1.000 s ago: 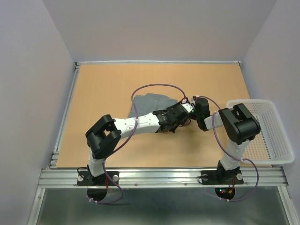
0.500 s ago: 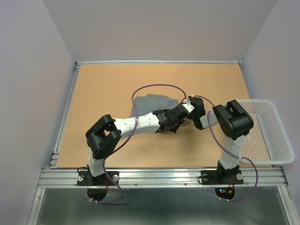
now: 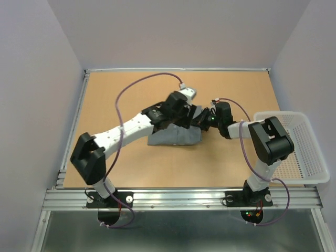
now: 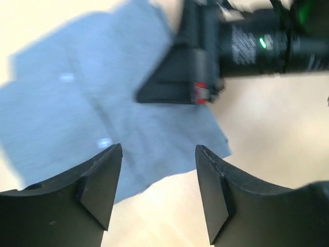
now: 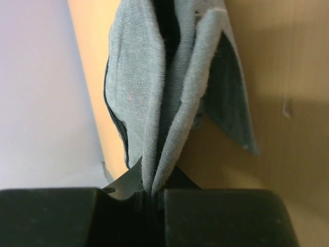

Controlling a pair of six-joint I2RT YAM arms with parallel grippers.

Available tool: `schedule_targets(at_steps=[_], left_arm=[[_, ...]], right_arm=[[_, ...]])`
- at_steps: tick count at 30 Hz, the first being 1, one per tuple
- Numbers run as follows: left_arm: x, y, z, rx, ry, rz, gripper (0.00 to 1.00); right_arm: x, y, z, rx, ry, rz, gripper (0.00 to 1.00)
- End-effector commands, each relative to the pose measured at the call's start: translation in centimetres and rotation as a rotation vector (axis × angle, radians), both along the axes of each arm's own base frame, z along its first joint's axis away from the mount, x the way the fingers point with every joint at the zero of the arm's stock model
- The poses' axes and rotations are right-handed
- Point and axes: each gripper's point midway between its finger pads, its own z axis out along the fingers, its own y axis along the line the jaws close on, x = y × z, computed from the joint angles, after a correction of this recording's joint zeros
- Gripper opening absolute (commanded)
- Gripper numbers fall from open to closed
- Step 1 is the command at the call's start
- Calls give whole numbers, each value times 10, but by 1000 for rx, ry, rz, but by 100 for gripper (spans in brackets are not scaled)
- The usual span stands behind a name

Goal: Fold and stack the long sleeve shirts
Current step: Fold the shirt

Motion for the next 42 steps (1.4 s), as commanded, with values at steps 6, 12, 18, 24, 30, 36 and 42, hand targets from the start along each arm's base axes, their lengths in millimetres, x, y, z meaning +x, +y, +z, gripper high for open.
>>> schedule_targets(at_steps=[6, 12, 18, 24, 30, 36, 42], left_arm=[[40, 93, 89, -241, -65, 165, 82], [59, 144, 90, -221, -72, 294, 82], [60, 148, 100, -294, -48, 300, 81], [62, 144, 96, -309, -17, 289, 80], [60, 144, 79, -297, 40, 292, 80], [54, 153, 70, -300, 64, 318, 79], [46, 171, 64, -298, 63, 375, 79]], right_arm=[[34, -50, 72, -339, -156, 38, 1], [48, -114, 145, -729, -180, 3, 1], [35, -175, 185, -1077, -55, -19, 1], [21, -222, 212, -1351, 1, -134, 1], [16, -169, 151, -1607, 50, 112, 1], [12, -55, 53, -1686, 50, 370, 1], [-6, 6, -13, -1706, 38, 507, 2]])
